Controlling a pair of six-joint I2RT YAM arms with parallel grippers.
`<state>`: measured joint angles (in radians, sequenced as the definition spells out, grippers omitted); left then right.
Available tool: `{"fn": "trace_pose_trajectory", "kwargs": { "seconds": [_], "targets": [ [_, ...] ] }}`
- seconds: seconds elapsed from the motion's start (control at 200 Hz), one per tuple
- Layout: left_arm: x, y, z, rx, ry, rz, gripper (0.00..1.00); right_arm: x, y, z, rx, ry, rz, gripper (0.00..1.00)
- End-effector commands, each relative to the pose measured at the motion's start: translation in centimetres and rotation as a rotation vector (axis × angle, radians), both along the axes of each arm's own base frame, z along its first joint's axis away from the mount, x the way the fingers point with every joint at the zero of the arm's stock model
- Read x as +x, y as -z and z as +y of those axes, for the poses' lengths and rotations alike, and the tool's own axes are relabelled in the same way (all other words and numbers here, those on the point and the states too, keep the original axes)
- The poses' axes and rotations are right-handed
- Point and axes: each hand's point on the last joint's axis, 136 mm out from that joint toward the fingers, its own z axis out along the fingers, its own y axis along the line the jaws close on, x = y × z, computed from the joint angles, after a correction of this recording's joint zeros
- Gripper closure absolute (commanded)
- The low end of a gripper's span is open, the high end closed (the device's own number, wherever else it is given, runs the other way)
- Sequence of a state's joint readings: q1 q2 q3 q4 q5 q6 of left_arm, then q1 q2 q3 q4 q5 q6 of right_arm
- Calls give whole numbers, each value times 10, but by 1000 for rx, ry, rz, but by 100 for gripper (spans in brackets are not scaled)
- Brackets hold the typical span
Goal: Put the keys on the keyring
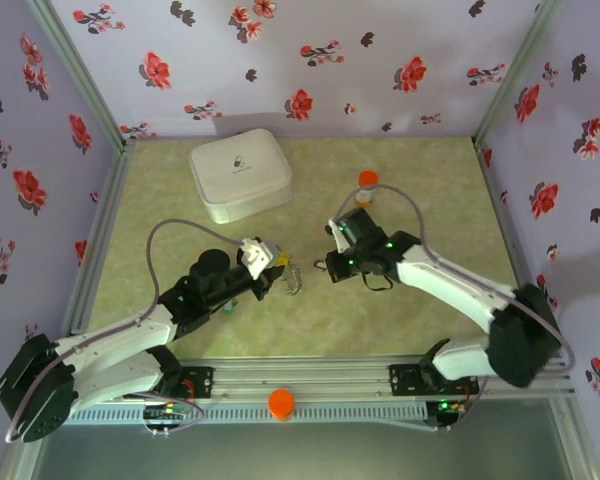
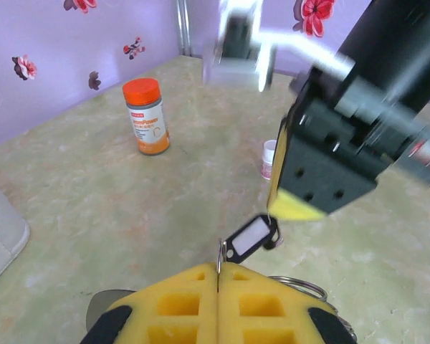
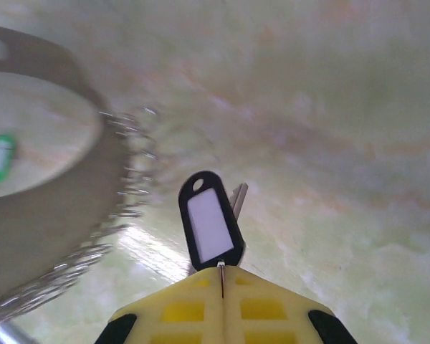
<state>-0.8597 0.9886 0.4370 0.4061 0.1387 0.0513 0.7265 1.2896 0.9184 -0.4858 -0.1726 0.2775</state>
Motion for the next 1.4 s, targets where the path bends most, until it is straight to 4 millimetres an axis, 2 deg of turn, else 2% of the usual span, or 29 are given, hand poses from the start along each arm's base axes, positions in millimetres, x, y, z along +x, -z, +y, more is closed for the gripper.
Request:
{"fn": "trace_pose_trajectory", "kwargs": {
  "seconds": [0.0, 0.17, 0.385, 0.69, 0.86, 1.395],
  "targets": [
    [-2, -32, -6, -89, 17, -9, 100, -9, -26, 16, 81, -190, -136, 100],
    [-8, -37, -11, -129, 45, 76, 100, -18, -59, 31, 164, -341, -269, 100],
    [-16, -35, -17, -129, 87, 157, 100, -29, -80, 46, 252, -464, -369, 100],
    [-14, -25, -20, -88, 89, 172, 100, -43, -85, 53, 292, -531, -371, 100],
    [-14, -27, -21, -85, 95, 167, 100, -47, -85, 56, 307, -548, -362, 100],
    [-16, -27, -25, -72, 118, 169, 100, -42, -87, 64, 331, -537, -372, 100]
  ]
}}
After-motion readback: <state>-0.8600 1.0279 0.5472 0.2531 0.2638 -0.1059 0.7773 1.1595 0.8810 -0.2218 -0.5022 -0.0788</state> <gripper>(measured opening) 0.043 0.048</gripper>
